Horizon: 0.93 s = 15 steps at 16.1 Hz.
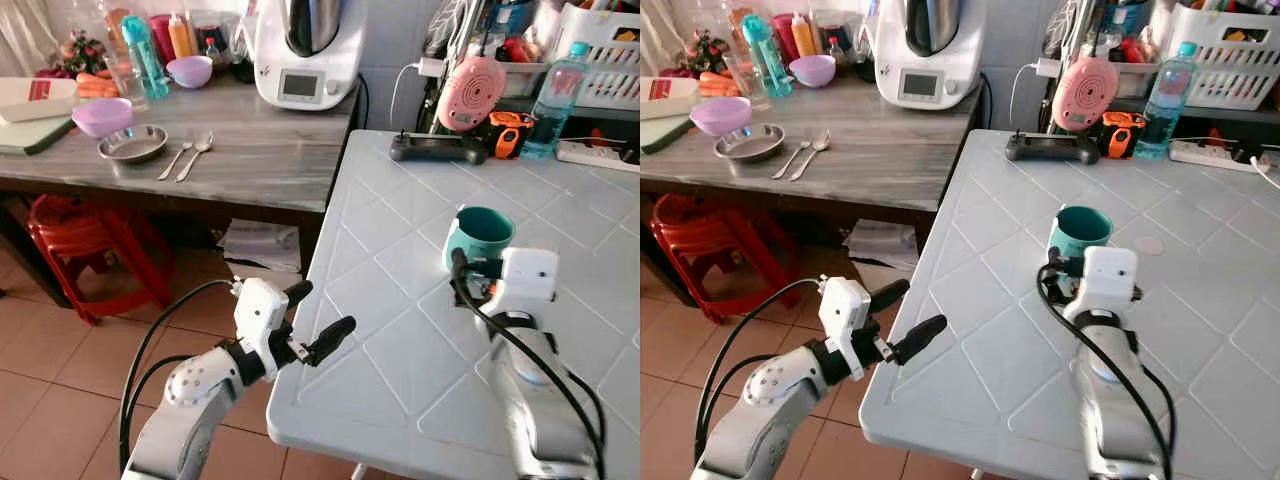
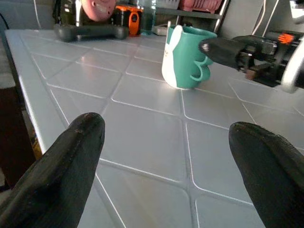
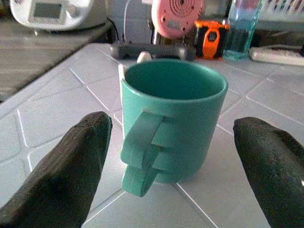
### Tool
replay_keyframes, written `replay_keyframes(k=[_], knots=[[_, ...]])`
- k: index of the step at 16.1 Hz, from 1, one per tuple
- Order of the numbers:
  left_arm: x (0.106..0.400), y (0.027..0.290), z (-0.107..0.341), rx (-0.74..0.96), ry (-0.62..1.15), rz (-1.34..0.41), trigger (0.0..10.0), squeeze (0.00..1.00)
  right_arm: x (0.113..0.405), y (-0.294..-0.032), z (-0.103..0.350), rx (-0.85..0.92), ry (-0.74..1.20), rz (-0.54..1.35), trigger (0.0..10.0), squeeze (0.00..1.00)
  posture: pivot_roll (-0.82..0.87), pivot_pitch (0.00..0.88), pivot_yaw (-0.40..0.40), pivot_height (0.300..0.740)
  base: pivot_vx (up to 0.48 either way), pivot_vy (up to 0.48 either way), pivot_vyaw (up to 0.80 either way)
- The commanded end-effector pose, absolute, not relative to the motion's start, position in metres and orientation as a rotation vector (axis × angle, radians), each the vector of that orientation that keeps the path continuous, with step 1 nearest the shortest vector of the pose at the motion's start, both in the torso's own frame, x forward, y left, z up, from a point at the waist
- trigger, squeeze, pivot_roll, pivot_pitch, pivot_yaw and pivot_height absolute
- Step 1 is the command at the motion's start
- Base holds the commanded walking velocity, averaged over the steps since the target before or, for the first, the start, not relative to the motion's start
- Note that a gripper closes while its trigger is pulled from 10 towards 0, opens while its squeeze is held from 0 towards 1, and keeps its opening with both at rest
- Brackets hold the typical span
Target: Setting the table
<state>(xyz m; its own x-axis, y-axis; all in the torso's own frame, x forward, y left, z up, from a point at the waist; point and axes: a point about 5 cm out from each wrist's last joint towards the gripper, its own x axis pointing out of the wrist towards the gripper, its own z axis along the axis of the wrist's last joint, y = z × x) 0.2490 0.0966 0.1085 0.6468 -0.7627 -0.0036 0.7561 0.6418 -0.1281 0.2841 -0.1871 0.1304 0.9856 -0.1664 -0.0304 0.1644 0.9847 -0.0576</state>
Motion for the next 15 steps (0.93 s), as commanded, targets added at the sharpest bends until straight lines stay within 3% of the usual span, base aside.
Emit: replay_keyframes(k=[1, 11, 13, 14, 15], knots=[[0.246, 0.097, 0.11, -0.105, 0.061, -0.878, 10.0, 0.0, 0.29, -0.184, 0.13, -0.049, 0.033, -0.167, 10.0, 0.0, -0.04, 0.046, 0.009, 0.74, 0.0, 0.0, 0.0], [0.237, 0.091, 0.116, -0.147, 0.056, -0.934, 10.0, 0.0, 0.298, -0.19, 0.123, -0.054, 0.026, -0.148, 9.8, 0.0, -0.04, 0.072, -0.003, 0.74, 0.0, 0.0, 0.0], [0.236, 0.09, 0.116, -0.139, 0.052, -0.947, 10.0, 0.0, 0.301, -0.187, 0.122, -0.049, 0.021, -0.128, 1.4, 0.0, -0.04, 0.072, -0.003, 0.74, 0.0, 0.0, 0.0], [0.236, 0.09, 0.115, -0.139, 0.054, -0.949, 10.0, 0.0, 0.303, -0.186, 0.122, -0.045, 0.017, -0.125, 0.0, 0.0, -0.04, 0.07, -0.001, 0.74, 0.0, 0.0, 0.0], [0.236, 0.089, 0.114, -0.138, 0.054, -0.951, 10.0, 0.0, 0.305, -0.186, 0.121, -0.022, 0.018, -0.125, 0.0, 0.0, -0.05, 0.067, 0.0, 0.74, 0.0, 0.0, 0.0]])
